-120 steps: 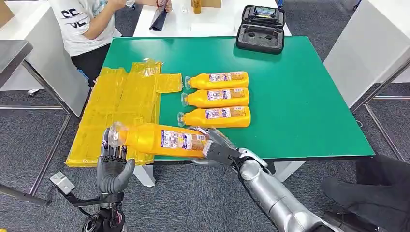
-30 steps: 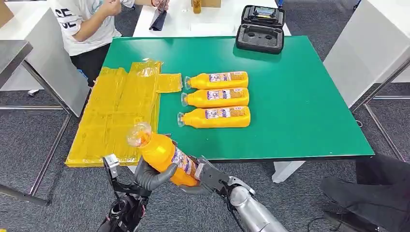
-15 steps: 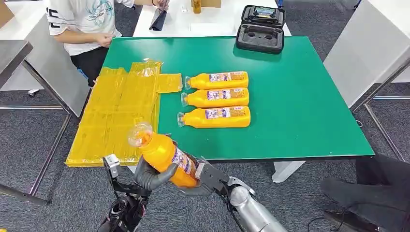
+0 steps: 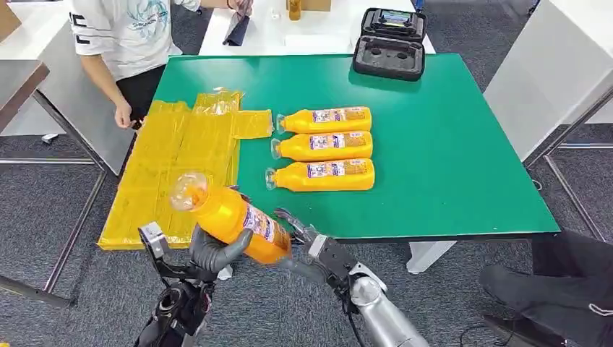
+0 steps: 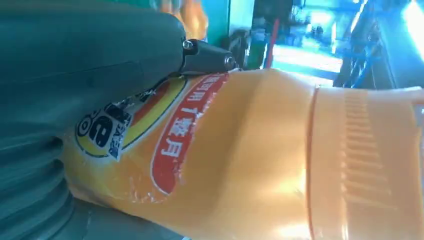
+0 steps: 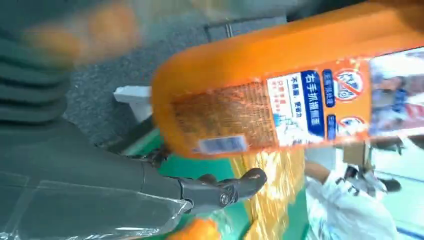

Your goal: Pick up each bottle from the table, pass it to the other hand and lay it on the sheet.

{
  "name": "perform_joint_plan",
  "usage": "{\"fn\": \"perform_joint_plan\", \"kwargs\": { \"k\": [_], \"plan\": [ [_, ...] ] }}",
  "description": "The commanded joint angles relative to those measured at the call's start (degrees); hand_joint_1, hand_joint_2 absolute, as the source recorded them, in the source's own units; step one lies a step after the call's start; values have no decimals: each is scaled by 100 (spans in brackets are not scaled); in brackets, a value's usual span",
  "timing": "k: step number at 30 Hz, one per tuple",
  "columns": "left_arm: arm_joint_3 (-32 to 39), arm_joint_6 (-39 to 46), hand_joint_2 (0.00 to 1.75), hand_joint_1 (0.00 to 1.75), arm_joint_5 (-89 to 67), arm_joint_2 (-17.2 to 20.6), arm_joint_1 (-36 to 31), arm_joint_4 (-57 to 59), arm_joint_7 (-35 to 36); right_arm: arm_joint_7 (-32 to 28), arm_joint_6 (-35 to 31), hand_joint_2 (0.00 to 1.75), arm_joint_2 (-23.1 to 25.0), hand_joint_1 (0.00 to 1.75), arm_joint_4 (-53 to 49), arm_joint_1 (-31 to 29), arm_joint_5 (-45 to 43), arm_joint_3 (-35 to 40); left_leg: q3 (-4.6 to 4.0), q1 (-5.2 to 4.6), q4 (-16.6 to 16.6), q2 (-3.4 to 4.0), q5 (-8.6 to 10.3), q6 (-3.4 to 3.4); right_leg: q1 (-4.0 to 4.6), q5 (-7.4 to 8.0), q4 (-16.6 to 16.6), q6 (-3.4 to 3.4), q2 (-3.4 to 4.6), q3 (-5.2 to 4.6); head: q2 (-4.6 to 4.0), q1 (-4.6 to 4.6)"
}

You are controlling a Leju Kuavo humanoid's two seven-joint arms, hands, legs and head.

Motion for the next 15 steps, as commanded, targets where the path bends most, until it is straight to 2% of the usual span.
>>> {"fn": "perform_joint_plan", "kwargs": {
  "k": [1,2,5,10,15],
  "plan": [
    [525,1732,175,175,-1271,434,-338,-33,-4,-181,405,0,-218,0,-1106,201,-425,-284,2,5,1,-2,-3,-11,5,-3,1,-10,-2,3,0,2],
    [692,2032,175,175,-1509,498,-400,-124,71,-143,521,0,-228,0,-1298,241,-537,-339,4,4,0,1,-4,-12,4,-3,2,-11,2,3,0,0],
    [1030,2048,175,175,-1754,603,-531,-179,147,-80,598,0,-223,0,-1531,289,-634,-453,-5,7,5,2,0,-12,8,-2,7,-11,1,-11,0,0],
    [1017,2143,175,175,-1848,551,-509,-139,131,-94,579,0,-203,0,-1457,278,-641,-461,2,7,0,1,0,-6,7,-1,0,-6,0,-2,0,-2],
    [1170,2277,175,175,-2329,911,-1044,227,283,-131,524,0,-275,0,-1423,128,-694,-571,-1,9,4,-2,0,-10,9,-1,3,-9,-4,-1,0,2]
  ]
}}
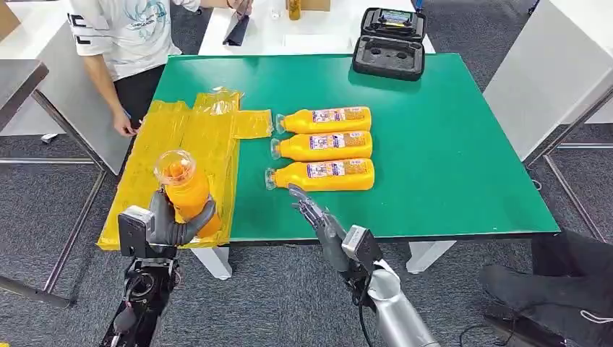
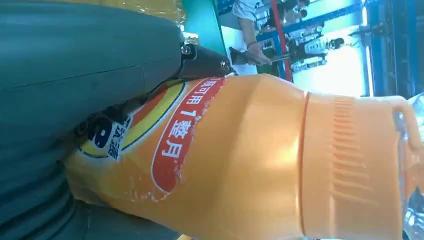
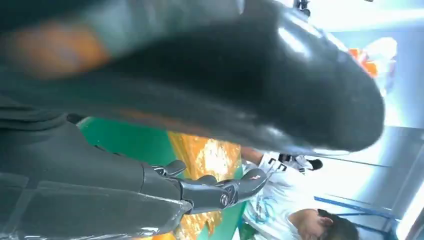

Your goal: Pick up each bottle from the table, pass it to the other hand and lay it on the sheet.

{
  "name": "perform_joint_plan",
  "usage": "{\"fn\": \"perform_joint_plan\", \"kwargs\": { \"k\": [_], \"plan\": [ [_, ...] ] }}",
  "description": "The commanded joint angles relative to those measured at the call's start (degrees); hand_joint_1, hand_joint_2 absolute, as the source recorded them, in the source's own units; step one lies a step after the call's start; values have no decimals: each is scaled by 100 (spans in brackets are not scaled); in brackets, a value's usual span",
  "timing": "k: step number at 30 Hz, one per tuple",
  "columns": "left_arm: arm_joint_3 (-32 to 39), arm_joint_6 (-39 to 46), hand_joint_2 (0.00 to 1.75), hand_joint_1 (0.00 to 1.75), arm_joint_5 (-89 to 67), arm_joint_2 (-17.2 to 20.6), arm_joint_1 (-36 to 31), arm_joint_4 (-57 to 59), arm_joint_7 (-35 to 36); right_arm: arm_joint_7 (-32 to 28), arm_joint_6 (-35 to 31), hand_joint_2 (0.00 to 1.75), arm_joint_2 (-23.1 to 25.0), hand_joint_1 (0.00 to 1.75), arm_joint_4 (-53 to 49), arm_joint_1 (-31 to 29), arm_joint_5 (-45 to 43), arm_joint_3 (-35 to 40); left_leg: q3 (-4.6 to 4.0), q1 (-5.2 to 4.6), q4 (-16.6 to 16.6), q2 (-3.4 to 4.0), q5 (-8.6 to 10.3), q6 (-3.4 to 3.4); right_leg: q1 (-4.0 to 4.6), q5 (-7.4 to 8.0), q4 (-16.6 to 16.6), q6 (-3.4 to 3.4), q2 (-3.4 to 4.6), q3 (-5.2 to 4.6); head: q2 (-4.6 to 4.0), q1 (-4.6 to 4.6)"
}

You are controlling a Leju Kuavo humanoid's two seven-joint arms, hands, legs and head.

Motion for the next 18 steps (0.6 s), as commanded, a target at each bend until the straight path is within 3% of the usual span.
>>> {"fn": "perform_joint_plan", "kwargs": {
  "k": [1,7,12,18],
  "plan": [
    [370,135,175,175,-627,536,-884,583,230,-14,2,0,-150,0,-13,-229,-143,-278,-4,6,4,-8,2,-9,6,0,2,-8,-9,0,0,2],
    [-18,-220,175,175,-1478,1048,-1346,896,667,-28,65,0,-141,0,-27,-84,-257,-489,4,10,1,-12,3,-14,11,-1,-1,-13,-13,10,0,0],
    [-763,-326,175,175,-2941,1689,-2135,1933,1261,7,179,0,-81,0,19,-26,-212,-756,5,9,1,-17,7,-15,9,-3,1,-9,-17,9,0,0],
    [-1242,-662,175,175,-3445,1872,-2682,2669,1295,-10,199,0,-95,0,33,109,-169,-863,3,7,2,-12,6,-12,7,-2,1,-5,-13,5,0,-2]
  ]
}}
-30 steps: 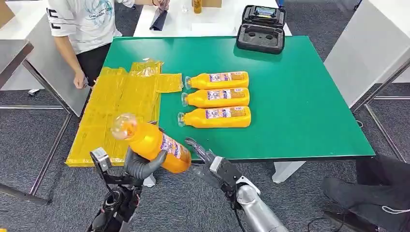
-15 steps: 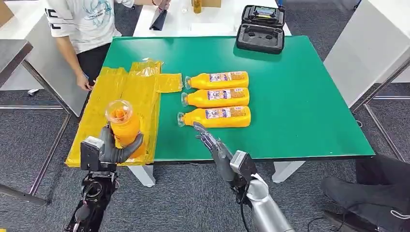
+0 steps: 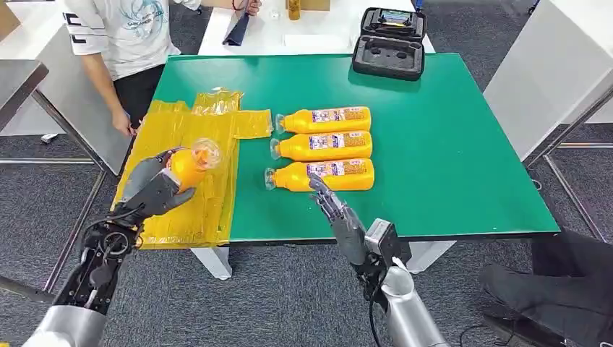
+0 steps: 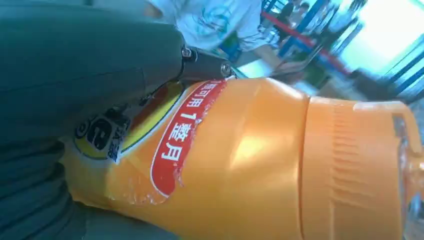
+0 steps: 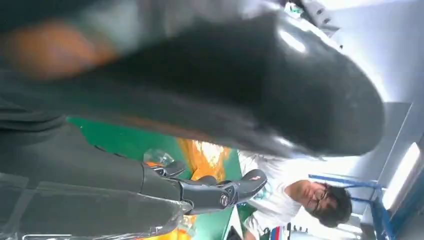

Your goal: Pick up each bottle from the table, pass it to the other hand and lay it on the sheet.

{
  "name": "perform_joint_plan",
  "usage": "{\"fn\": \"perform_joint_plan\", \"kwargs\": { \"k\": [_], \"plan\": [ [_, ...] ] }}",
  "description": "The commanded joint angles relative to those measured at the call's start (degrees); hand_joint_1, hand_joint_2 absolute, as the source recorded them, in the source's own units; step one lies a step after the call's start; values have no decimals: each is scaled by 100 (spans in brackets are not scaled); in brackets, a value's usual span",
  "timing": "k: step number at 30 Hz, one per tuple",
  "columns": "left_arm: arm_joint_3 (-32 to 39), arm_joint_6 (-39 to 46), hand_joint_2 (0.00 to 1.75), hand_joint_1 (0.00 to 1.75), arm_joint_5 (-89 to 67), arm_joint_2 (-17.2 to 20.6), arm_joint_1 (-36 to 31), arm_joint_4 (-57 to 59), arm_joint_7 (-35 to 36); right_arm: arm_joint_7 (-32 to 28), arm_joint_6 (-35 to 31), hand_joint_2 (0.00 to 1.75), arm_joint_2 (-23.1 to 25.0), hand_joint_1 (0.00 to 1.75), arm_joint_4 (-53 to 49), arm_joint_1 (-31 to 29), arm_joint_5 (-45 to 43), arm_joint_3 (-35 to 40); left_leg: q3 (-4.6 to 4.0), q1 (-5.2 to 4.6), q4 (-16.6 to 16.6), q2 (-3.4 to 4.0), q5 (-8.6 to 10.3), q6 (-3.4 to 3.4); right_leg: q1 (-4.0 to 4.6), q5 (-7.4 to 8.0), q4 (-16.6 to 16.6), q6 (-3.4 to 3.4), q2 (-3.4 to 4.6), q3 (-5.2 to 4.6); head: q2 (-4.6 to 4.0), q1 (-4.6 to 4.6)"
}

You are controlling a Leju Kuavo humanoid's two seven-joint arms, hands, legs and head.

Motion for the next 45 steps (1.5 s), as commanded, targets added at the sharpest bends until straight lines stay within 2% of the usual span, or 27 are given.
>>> {"fn": "perform_joint_plan", "kwargs": {
  "k": [1,4,9,12,26,28,31,39,45],
  "plan": [
    [-1024,-369,175,175,-525,612,-1225,1683,89,28,45,0,-47,0,154,65,61,-347,1,5,1,-14,1,-6,5,-3,-1,-5,-15,7,0,2],
    [-1295,-569,175,175,-696,738,-1497,1903,188,22,145,0,-55,0,180,129,40,-374,2,9,4,-14,-1,-9,9,-4,-1,-7,-15,11,0,0],
    [-1525,-910,175,175,-678,938,-1636,2028,256,20,147,0,-44,0,567,-127,160,-294,2,9,3,-2,-2,-10,8,-2,1,-9,-3,8,0,0],
    [-1503,-1091,175,175,-530,883,-1748,2146,293,35,150,0,-22,0,764,-285,129,-310,4,12,4,1,-2,-12,11,0,0,-11,1,10,0,0],
    [-1555,-1115,175,175,-523,888,-1803,2208,321,27,178,0,-34,0,786,-273,107,-312,1,10,4,-6,0,-10,10,-1,0,-8,-7,9,0,2],
    [-1720,-1554,175,175,-355,977,-1947,2565,262,161,114,0,118,0,901,-258,105,-336,2,11,5,-4,-1,-11,11,0,-1,-8,-5,10,0,2],
    [-1997,-1481,175,175,-445,915,-1886,2725,349,272,128,0,140,0,807,-99,138,-449,-1,6,3,3,-1,-8,5,0,2,-6,3,4,0,0],
    [-2247,-1327,175,175,-623,818,-1773,2923,523,351,51,0,148,0,1164,-240,261,-496,4,4,-2,-3,0,-7,4,-1,-2,-5,-3,10,0,2],
    [-2280,-1269,175,175,-655,911,-1587,2868,567,292,136,0,167,0,1399,-357,272,-443,9,4,-4,5,-1,-8,3,0,-3,-6,5,12,0,4]
  ]
}}
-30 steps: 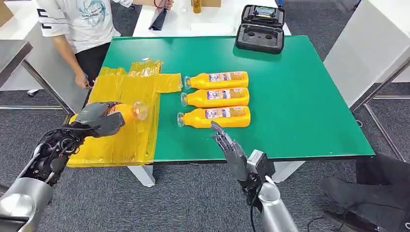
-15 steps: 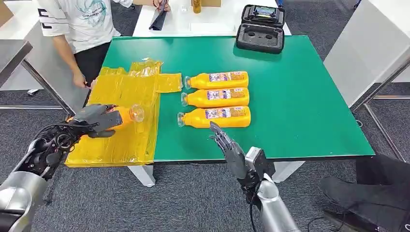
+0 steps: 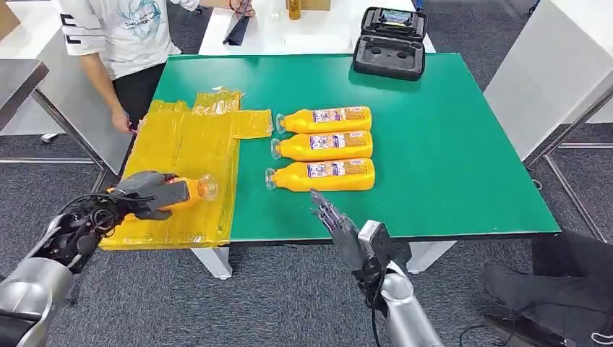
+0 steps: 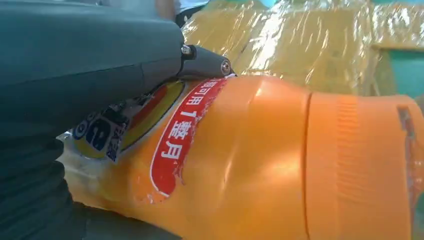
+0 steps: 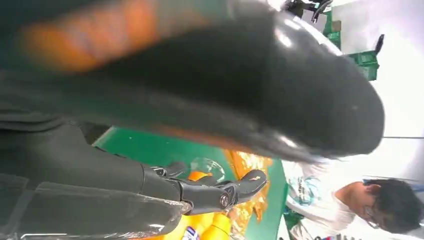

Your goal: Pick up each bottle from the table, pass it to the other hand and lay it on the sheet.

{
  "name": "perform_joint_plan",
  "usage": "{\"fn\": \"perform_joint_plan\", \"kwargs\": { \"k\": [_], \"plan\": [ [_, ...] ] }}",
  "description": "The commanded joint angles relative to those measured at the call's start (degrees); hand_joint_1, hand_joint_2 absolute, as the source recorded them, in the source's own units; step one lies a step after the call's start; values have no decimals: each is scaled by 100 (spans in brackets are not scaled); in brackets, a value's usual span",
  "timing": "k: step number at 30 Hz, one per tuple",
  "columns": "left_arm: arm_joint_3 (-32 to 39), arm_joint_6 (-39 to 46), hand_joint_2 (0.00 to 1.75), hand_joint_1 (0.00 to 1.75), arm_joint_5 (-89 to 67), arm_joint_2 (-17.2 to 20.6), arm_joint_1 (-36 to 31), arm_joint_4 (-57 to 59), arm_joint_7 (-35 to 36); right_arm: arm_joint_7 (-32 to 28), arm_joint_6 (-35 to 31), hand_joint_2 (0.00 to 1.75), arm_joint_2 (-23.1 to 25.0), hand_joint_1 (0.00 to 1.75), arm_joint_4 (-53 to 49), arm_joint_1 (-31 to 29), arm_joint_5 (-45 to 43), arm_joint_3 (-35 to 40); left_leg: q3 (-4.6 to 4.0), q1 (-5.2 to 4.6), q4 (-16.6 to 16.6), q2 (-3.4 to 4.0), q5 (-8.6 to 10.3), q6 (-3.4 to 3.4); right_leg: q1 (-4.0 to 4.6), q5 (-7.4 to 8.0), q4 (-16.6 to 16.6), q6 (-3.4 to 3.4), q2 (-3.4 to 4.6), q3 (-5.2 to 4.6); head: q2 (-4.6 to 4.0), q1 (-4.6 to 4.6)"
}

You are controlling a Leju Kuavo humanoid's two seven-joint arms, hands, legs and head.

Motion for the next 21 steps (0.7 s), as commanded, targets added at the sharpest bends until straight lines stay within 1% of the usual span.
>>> {"fn": "perform_joint_plan", "kwargs": {
  "k": [1,8,17,18,19,20,21],
  "plan": [
    [-408,39,175,175,-49,5,-26,421,61,-21,52,0,63,0,761,-362,9,-109,18,8,-3,10,-5,-10,8,-1,-7,-10,8,17,0,-2],
    [-388,66,175,175,-35,-39,65,365,64,1,45,0,47,0,971,-504,5,-95,8,6,-1,7,-2,-8,6,1,-4,-7,6,8,0,0],
    [-506,-33,175,173,-155,48,35,444,65,-38,-35,0,62,0,1355,-664,46,-42,11,7,-1,11,-4,-9,7,0,-4,-8,10,12,0,0],
    [-532,-29,175,159,-193,55,23,460,74,-57,-41,0,65,0,1382,-677,43,-39,10,5,-2,8,-3,-8,5,0,-3,-7,7,9,0,0],
    [-532,-29,175,159,-193,55,23,460,74,-57,-41,0,65,0,1382,-677,43,-39,7,4,-1,6,-2,-6,4,0,-2,-5,5,7,0,0],
    [-532,-29,175,150,-193,55,23,460,74,-57,-41,0,65,0,1382,-677,43,-39,11,6,-2,9,-3,-9,6,0,-4,-8,8,11,0,0],
    [-569,-52,175,134,-234,59,11,489,83,-43,-35,0,65,0,1407,-691,43,-32,9,5,-1,7,-3,-7,5,0,-3,-7,6,10,0,0]
  ]
}}
